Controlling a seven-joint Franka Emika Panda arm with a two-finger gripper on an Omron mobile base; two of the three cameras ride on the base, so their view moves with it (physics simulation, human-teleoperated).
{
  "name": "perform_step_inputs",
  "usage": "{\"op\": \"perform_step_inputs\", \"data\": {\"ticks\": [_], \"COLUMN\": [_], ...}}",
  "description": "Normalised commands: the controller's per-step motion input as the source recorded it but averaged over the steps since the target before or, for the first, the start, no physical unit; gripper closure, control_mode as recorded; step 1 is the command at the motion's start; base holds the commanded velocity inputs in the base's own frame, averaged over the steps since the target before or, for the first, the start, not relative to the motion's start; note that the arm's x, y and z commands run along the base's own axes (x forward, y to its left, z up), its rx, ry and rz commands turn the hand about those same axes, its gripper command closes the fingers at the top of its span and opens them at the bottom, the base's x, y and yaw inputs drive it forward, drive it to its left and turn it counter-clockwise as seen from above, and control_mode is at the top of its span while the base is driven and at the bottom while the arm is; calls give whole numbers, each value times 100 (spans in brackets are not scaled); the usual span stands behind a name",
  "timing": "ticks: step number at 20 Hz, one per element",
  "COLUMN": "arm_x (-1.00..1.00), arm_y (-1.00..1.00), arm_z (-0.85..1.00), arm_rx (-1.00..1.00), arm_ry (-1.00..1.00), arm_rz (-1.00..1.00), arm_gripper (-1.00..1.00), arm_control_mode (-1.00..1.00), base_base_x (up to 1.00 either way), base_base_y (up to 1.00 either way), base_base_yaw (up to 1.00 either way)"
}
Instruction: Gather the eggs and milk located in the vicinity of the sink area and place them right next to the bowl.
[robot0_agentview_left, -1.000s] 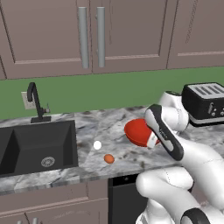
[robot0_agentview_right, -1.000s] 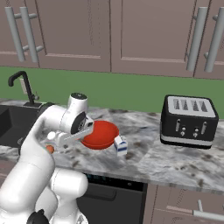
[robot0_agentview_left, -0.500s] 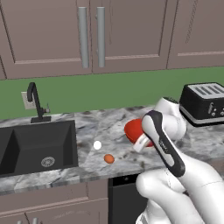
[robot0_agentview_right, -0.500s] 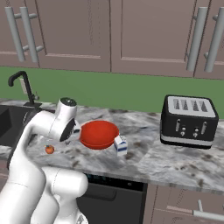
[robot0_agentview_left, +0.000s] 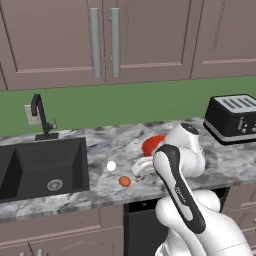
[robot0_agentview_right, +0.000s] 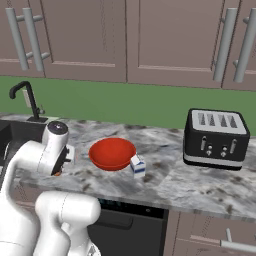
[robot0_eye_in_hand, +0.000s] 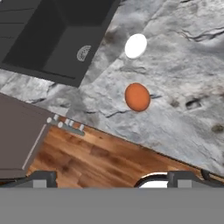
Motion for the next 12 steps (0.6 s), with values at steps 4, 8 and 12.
{"op": "perform_step_inputs", "data": {"ticks": [4,8,12], "arm_x": [0,17,33], "arm_y": [44,24,0], "arm_z": [0,0,-3], "arm_rx": [2,0,-9], "arm_ry": [3,11,5], "arm_rz": [-41,-27,-6], "arm_gripper": [-100,-100,-100], "arm_control_mode": [-100,-100,-100], "base_base_x": [0,0,0], "base_base_y": [0,0,0], "base_base_yaw": [0,0,0]}}
